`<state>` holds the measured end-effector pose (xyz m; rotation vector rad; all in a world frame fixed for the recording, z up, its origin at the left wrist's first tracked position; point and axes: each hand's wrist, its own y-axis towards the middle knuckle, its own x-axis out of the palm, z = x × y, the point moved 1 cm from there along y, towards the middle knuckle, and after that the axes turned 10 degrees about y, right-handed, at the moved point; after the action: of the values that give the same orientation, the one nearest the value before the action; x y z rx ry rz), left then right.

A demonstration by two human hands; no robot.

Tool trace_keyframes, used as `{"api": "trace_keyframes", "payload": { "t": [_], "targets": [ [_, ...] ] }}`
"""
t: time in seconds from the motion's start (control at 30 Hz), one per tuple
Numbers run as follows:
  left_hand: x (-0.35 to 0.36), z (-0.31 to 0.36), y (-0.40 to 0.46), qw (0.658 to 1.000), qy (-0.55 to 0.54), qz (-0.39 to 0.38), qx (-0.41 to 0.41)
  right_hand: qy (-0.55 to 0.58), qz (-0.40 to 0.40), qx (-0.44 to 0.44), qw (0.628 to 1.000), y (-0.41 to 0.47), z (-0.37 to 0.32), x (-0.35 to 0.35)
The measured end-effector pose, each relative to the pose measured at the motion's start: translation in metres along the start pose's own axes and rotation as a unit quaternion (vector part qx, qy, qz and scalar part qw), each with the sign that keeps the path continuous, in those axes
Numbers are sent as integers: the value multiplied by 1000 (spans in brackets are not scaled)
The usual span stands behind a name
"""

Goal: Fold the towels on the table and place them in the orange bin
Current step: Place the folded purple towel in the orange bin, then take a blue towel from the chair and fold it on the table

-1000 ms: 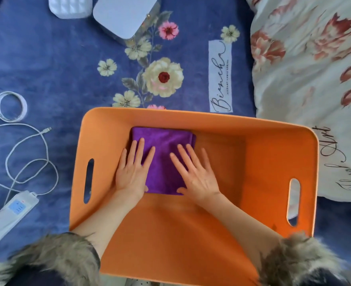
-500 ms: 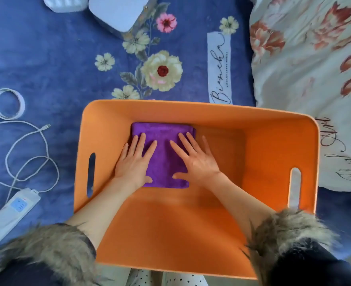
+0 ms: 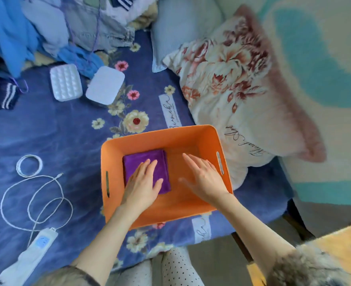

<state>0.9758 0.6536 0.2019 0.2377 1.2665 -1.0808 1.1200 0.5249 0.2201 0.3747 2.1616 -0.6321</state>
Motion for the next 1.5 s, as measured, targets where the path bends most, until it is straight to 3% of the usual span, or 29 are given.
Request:
{"api": "trace_keyframes", "payload": {
  "t": [0.23, 0.53, 0.7, 0.93, 1.2, 1.5],
  "targets": [
    [-40, 50, -37, 981, 53, -12, 184, -16, 155, 169, 973, -110, -17, -39],
    [-35, 120, -99, 882, 146, -38, 447, 22, 329, 390, 860, -287, -56, -9],
    [-16, 175, -172, 802, 167, -62, 570, 46, 373, 512, 773, -399, -91, 23],
    [32, 200, -324, 647, 182, -99, 734, 92, 440, 643, 621, -542, -189, 114],
    [78, 107, -521, 486, 188, -159, 839, 144, 493, 729, 452, -638, -360, 261],
    [114, -31, -701, 315, 179, -255, 896, 159, 512, 798, 275, -689, -545, 407]
  ]
}}
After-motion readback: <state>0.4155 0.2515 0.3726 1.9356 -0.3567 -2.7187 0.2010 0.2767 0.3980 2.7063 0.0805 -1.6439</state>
